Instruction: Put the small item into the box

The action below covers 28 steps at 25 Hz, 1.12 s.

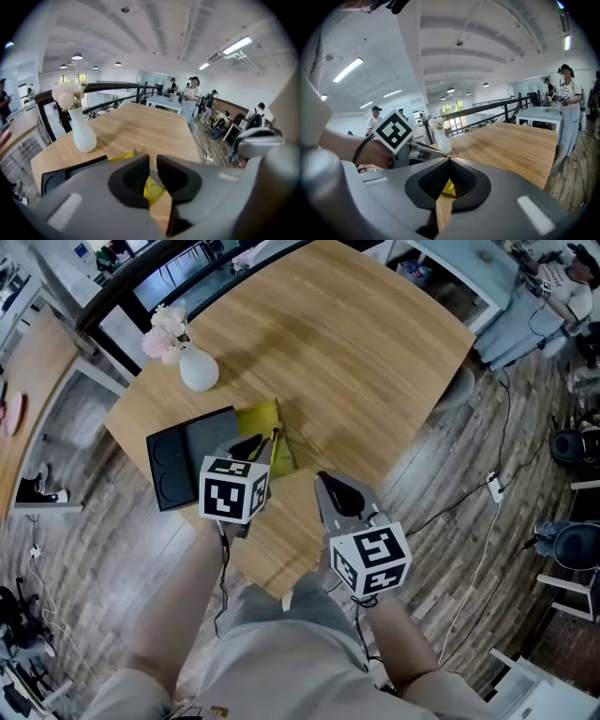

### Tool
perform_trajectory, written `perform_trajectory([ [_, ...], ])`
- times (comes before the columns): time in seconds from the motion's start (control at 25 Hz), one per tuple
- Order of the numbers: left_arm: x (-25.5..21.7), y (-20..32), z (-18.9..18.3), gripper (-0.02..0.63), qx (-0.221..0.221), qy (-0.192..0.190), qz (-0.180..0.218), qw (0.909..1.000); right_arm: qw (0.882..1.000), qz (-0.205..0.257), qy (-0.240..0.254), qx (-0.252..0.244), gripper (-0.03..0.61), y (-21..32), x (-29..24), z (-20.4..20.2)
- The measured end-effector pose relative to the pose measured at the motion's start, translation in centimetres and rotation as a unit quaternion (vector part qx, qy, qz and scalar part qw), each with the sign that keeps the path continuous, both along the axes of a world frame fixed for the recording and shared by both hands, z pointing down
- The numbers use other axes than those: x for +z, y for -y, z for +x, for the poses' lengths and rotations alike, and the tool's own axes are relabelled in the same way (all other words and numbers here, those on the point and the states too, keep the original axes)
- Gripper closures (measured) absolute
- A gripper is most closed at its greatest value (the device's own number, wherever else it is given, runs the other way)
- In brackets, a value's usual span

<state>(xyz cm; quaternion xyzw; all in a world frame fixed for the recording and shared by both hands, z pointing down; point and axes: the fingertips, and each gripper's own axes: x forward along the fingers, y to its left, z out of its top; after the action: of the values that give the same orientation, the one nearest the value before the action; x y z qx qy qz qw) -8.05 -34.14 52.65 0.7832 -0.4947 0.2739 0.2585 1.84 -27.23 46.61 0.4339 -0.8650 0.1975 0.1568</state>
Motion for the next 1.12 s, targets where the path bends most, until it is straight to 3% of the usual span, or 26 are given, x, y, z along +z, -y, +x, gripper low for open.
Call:
perform_trajectory([
  [0.24,-7.2,-2.4,-2.5,0.578,-0.02,-0.016,0.067,0.9975,0.999,0.045,0.01,0.011,0.578,-1.0,-5.4,0.0],
  [0.48,-14.4,-5.2,-3.9,0.584,-0.017,-0.021,0.148,0.9886,0.993,0.11,0.027,0.022,0.578,-2.3,-12.3,0.0],
  [0.72,-21.7,-8.8,-3.5,0.598,0.002,-0.018,0.235,0.9718,0.983,0.177,0.051,0.019,0.578,-5.1,-19.7,-0.1],
  [0.92,-27.5,-11.3,-4.4,0.607,0.01,-0.013,0.324,0.9458,0.976,0.211,0.047,0.005,0.578,-6.7,-23.4,-0.9],
  [1.12,-30.6,-13.7,-4.9,0.611,0.01,0.0,0.357,0.9339,0.973,0.225,0.049,0.003,0.578,-8.7,-25.2,-0.4],
])
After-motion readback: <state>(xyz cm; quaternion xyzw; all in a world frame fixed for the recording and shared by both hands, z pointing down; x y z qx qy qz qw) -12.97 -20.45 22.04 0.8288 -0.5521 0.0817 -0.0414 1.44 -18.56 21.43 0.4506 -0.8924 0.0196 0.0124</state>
